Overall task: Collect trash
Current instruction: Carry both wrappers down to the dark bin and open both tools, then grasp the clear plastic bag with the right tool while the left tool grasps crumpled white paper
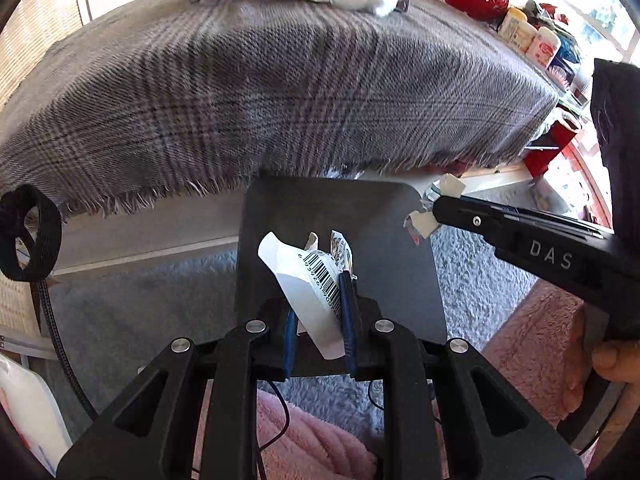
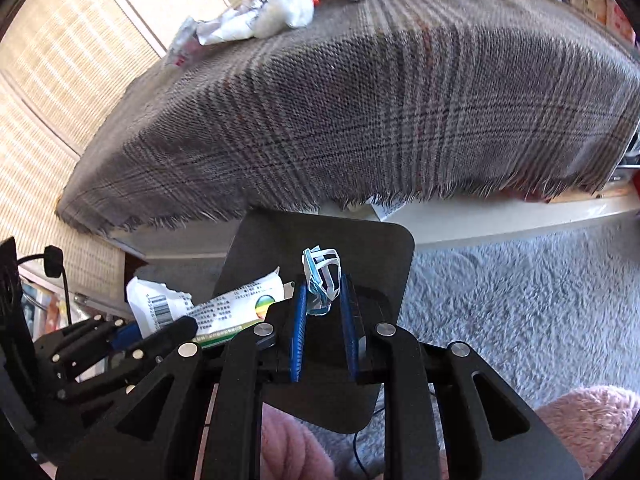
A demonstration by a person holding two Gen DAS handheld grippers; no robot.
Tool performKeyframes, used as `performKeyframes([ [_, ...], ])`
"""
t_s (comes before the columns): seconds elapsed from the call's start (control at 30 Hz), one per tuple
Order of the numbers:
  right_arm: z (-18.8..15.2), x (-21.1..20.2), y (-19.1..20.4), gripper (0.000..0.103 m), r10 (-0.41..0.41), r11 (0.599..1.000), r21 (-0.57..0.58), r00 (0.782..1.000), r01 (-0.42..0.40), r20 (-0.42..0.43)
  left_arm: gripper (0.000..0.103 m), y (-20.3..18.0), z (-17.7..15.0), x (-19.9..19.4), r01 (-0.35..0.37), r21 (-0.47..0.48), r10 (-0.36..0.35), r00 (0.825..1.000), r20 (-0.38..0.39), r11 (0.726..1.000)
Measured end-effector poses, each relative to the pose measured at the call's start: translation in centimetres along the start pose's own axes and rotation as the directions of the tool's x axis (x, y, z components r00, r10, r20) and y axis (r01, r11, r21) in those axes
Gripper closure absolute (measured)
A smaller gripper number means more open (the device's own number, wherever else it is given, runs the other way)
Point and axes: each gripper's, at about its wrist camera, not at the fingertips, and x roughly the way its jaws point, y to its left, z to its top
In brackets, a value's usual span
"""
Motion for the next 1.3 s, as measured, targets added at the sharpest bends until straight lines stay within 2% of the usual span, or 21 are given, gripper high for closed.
performKeyframes([
  [0.1,0.1,0.4,0.0,0.08,-0.001,1.0,0.005,1.0,0.001,-0.004,0.077,0.2,-0.1,0.4,0.002,-0.014,-0.002,1.0,-0.008,1.0],
  [0.13,0.1,0.5,-0.1,0.071,-0.006,1.0,0.009,1.0,0.006,-0.002,0.076,0.3,-0.1,0.5,0.006,-0.021,-0.007,1.0,-0.011,1.0],
  [0.17,0.2,0.4,-0.2,0.052,-0.012,1.0,0.014,1.0,0.012,0.001,0.074,0.3,0.0,0.6,0.004,-0.025,-0.005,1.0,-0.013,1.0],
  [0.2,0.3,0.3,-0.3,0.045,-0.017,1.0,0.019,1.0,0.017,0.007,0.07,0.5,0.0,0.6,0.0,-0.03,-0.001,1.0,-0.013,1.0],
  [0.27,0.5,0.1,-0.6,0.044,-0.025,0.999,0.022,1.0,0.024,0.015,0.063,0.7,0.1,0.5,-0.007,-0.037,0.007,1.0,-0.011,0.999],
  [0.3,0.6,-0.1,-0.7,0.044,-0.033,0.999,0.024,0.999,0.032,0.022,0.057,0.8,0.2,0.4,-0.01,-0.039,0.01,1.0,-0.008,0.999],
  [0.33,0.7,-0.3,-0.8,0.042,-0.037,0.999,0.024,0.999,0.037,0.027,0.049,0.9,0.3,0.3,-0.015,-0.041,0.014,1.0,-0.004,0.999],
  [0.4,1.0,-0.8,-0.9,0.037,-0.051,0.998,0.022,0.998,0.05,0.042,0.043,1.1,0.5,0.0,-0.021,-0.041,0.021,1.0,0.006,0.999],
  [0.5,1.2,-1.3,-0.8,0.02,-0.073,0.997,0.013,0.995,0.073,0.061,0.027,1.3,0.8,-0.8,-0.031,-0.037,0.032,0.999,0.026,0.999],
  [0.53,1.3,-1.6,-0.7,0.012,-0.092,0.996,0.008,0.993,0.091,0.071,0.023,1.3,0.9,-1.1,-0.033,-0.035,0.035,0.999,0.035,0.999],
  [0.57,1.4,-1.8,-0.6,0.007,-0.105,0.994,0.002,0.991,0.105,0.078,0.021,1.3,1.0,-1.4,-0.037,-0.033,0.039,0.998,0.044,0.999],
  [0.63,1.8,-2.1,-0.3,0.005,-0.135,0.991,-0.012,0.988,0.136,0.08,0.012,1.3,1.2,-1.9,-0.046,-0.029,0.047,0.997,0.058,0.999],
  [0.73,2.3,-2.6,0.2,0.004,-0.166,0.985,-0.028,0.981,0.17,0.099,0.008,1.7,1.7,-3.0,-0.058,-0.032,0.061,0.995,0.084,0.998],
  [1.03,5.2,-5.3,1.6,0.003,-0.142,0.988,-0.034,0.973,0.15,0.182,0.008,3.5,4.0,-6.0,-0.114,-0.049,0.12,0.983,0.136,0.992],
  [1.3,10.0,-6.1,2.8,0.003,-0.121,0.988,-0.067,0.959,0.143,0.257,0.008,5.4,7.6,-7.6,-0.127,-0.087,0.143,0.968,0.205,0.988],
])
